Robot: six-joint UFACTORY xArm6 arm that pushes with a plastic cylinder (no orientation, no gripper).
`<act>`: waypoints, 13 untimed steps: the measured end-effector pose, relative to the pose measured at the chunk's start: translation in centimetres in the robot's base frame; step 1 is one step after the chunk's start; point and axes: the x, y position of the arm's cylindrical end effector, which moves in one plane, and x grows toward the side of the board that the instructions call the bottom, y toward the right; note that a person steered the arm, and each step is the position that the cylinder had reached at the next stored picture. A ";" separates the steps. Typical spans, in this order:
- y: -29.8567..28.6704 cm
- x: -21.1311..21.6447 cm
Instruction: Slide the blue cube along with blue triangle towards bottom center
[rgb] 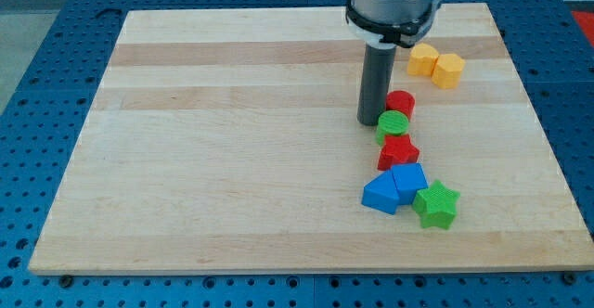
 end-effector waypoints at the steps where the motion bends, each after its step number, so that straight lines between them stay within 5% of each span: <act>1: 0.9 0.0; 4: -3.1 -2.9; 6: 7.6 -6.6; 8: 10.9 -1.5; 9: 11.4 6.0; 10: 11.5 8.9; 13: 5.2 10.0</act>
